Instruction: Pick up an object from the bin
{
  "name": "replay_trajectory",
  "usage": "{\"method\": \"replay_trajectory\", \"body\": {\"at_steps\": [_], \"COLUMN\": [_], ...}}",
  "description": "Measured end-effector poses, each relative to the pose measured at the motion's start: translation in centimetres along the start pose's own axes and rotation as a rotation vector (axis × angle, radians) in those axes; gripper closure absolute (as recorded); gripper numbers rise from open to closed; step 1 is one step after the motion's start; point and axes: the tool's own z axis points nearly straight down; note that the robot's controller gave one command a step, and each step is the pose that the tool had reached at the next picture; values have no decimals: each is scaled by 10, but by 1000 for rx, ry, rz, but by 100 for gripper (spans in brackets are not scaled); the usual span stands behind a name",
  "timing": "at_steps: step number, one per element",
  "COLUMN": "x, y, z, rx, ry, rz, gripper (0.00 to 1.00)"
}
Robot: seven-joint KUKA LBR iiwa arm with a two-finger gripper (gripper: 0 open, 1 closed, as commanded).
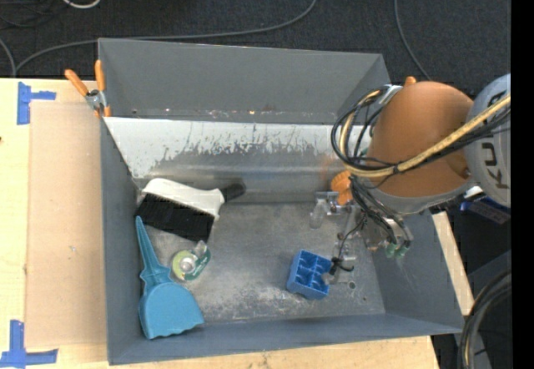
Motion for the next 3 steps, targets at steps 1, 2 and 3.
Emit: {"method": "replay_trajectory", "body": {"at_steps": [1,2,3], "x": [-2,13,14], "y": [0,-20,-21], "z": [-4,127,85], "rx": [0,0,-1], "ry": [-9,-10,-15], "rz": [0,28,60], "gripper": [0,0,0]}}
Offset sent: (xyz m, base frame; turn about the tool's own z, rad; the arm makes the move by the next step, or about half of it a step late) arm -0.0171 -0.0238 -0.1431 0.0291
